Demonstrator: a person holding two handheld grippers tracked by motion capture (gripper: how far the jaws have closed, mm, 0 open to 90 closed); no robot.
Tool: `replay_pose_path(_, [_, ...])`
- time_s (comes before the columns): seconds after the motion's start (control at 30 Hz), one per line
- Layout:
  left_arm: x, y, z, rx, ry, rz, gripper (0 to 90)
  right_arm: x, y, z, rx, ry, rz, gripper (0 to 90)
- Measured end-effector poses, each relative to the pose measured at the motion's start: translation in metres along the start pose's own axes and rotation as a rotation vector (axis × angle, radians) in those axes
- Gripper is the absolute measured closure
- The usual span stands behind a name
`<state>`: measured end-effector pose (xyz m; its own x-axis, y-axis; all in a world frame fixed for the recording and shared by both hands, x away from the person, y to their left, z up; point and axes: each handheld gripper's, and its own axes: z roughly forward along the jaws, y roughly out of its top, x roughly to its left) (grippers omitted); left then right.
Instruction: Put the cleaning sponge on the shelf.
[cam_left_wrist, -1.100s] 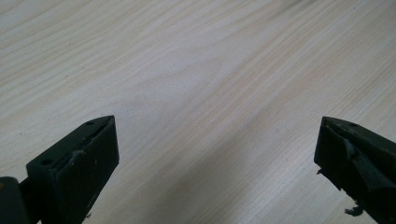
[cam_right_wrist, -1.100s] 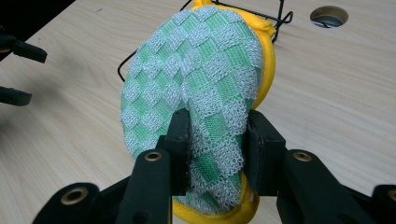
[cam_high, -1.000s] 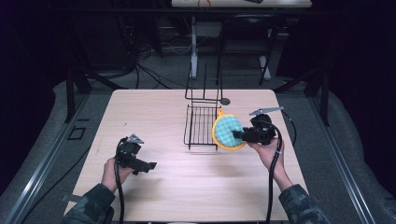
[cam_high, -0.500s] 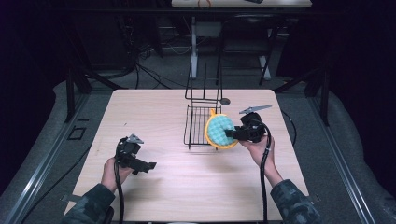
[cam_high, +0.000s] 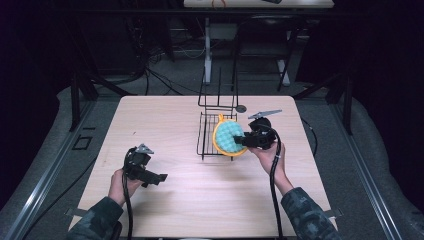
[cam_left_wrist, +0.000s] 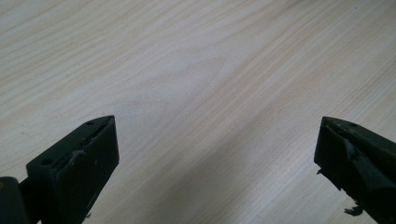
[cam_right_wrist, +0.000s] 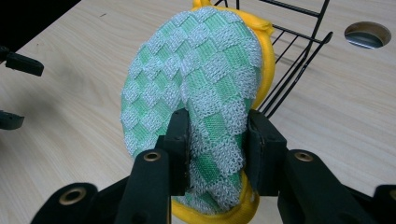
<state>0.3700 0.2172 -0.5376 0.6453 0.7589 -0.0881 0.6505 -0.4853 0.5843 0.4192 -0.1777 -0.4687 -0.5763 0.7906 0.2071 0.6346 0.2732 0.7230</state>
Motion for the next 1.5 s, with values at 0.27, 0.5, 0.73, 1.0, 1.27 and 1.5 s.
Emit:
replay_pose_path(0.27, [0.0,0.0,0.0,-0.003,-0.005,-0.002,0.0,0.003,0.009,0.006,-0.017,0.003,0.011,65.0])
replay_pose_path(0.5, [0.0,0.0,-0.001,-0.005,-0.002,-0.005,0.0,0.007,0.013,0.015,-0.022,0.0,0.006,64.9])
replay_pose_path(0.73, [0.0,0.0,-0.001,-0.006,-0.002,-0.003,0.0,0.011,0.016,0.026,-0.026,-0.009,0.007,64.7])
replay_pose_path(1.0, [0.001,0.0,-0.001,-0.005,-0.006,-0.004,0.0,0.013,0.016,0.035,-0.029,-0.017,0.021,64.6])
replay_pose_path(1.27, [0.0,0.0,-0.001,-0.006,-0.007,-0.002,0.0,0.014,0.014,0.049,-0.021,-0.044,0.046,64.2])
replay_pose_path(1.5, [0.0,0.0,-0.001,-0.004,-0.008,0.001,0.0,0.012,0.009,0.056,-0.019,-0.066,0.068,63.9])
